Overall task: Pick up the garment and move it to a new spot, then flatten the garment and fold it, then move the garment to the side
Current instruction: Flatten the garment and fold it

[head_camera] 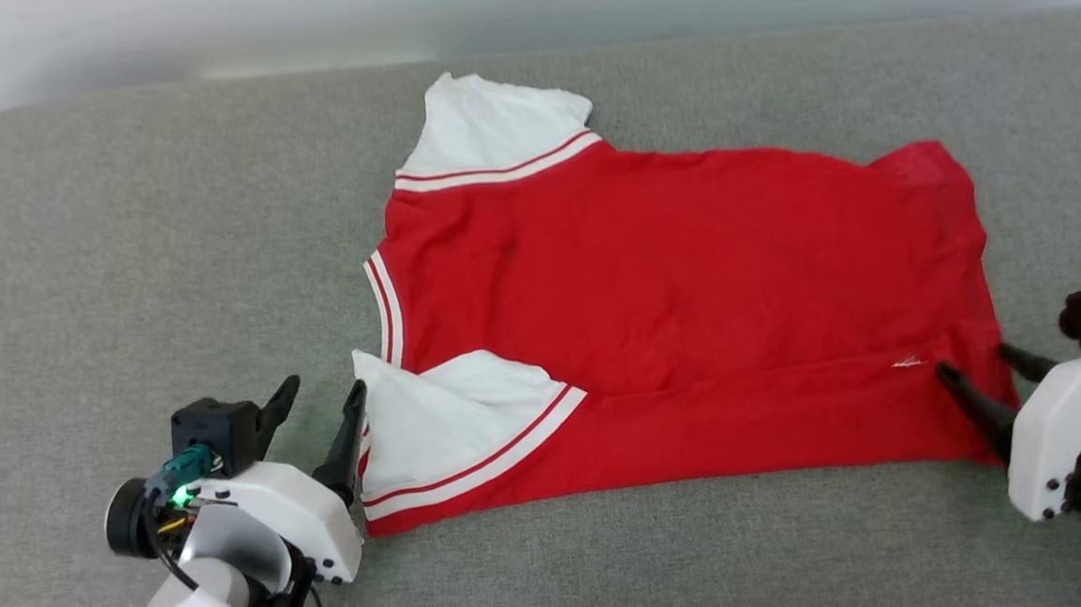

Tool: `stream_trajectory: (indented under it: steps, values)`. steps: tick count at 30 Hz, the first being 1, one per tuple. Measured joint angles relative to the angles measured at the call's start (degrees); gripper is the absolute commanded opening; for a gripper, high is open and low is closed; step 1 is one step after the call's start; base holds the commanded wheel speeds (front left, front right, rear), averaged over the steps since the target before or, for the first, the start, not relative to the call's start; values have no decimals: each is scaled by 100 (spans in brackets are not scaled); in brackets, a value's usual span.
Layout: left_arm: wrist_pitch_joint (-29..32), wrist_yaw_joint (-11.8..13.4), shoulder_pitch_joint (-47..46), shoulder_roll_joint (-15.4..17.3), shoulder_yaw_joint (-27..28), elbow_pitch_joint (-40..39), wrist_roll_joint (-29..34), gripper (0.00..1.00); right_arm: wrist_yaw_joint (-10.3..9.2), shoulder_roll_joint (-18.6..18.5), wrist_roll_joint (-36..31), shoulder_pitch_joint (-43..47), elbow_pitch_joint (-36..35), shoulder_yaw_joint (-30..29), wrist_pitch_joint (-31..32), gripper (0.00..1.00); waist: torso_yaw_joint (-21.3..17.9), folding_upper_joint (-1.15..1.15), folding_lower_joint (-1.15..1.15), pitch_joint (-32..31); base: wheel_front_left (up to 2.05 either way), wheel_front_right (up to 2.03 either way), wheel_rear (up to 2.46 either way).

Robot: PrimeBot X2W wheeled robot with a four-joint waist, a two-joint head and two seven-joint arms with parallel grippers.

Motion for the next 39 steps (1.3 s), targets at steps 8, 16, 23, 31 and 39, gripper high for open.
stream_trajectory:
  steps: [8,16,23,31,39]
  values:
    - [566,684,818,330,-56,-1191,171,100,0,842,-1031,621,-710,-1199,1233,100,-14,0,-1,-452,0,0,0]
    - [1728,1137,1472,626,-172,-2218,-64,100,0,1534,-1517,1098,-1516,-1938,2111,100,-18,0,-1,-385,0,0,0]
    - [2113,1255,1529,614,-187,-2458,-253,100,0,1933,-1817,1176,-1992,-2334,2331,100,-47,0,-1,-173,0,0,0]
    - [2254,1293,1349,511,-203,-2134,-352,100,0,2011,-1833,1173,-2203,-2313,2406,100,-122,0,-1,92,0,0,0]
    - [2370,1271,1118,488,-293,-1786,-308,100,0,1960,-1780,1162,-2368,-2287,2482,100,-191,0,-1,372,0,0,0]
